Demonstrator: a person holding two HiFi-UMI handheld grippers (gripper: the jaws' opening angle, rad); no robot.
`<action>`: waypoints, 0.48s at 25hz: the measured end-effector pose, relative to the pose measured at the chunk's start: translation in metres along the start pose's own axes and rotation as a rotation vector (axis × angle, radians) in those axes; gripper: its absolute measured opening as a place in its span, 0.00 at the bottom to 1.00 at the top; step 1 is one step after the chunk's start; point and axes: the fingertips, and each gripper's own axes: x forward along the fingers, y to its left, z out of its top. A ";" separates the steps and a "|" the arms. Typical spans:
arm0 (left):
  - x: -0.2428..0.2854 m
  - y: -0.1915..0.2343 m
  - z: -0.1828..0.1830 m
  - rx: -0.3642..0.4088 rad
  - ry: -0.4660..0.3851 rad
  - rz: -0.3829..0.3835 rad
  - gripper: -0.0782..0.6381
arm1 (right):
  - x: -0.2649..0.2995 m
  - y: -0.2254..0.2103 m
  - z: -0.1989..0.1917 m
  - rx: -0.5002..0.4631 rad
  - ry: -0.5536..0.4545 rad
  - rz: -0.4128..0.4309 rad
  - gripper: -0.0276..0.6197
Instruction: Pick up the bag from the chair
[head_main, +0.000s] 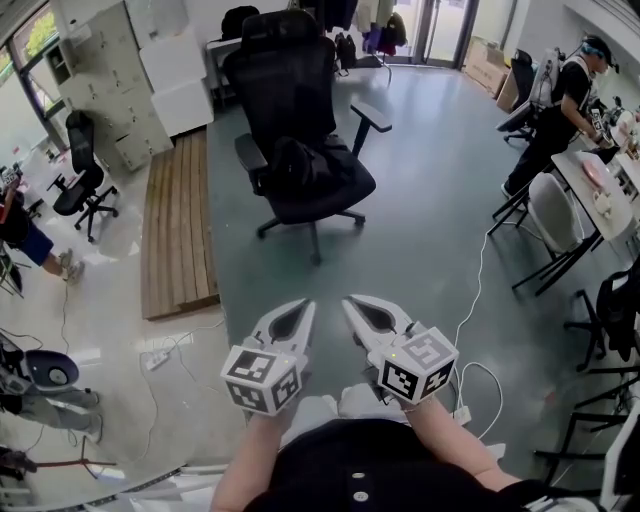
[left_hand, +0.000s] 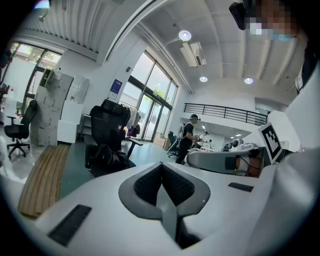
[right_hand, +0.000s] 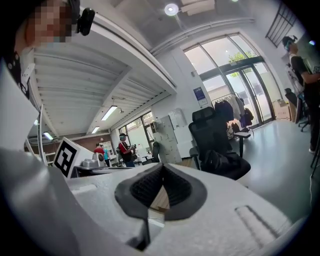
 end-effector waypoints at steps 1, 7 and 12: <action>0.000 0.004 -0.002 -0.003 0.010 0.004 0.13 | 0.002 0.001 -0.001 0.010 -0.002 0.002 0.04; 0.010 0.019 -0.009 -0.010 0.065 -0.003 0.13 | 0.020 -0.007 -0.005 0.045 0.008 -0.005 0.04; 0.031 0.042 -0.012 -0.016 0.092 0.025 0.13 | 0.050 -0.028 -0.011 0.067 0.028 0.006 0.04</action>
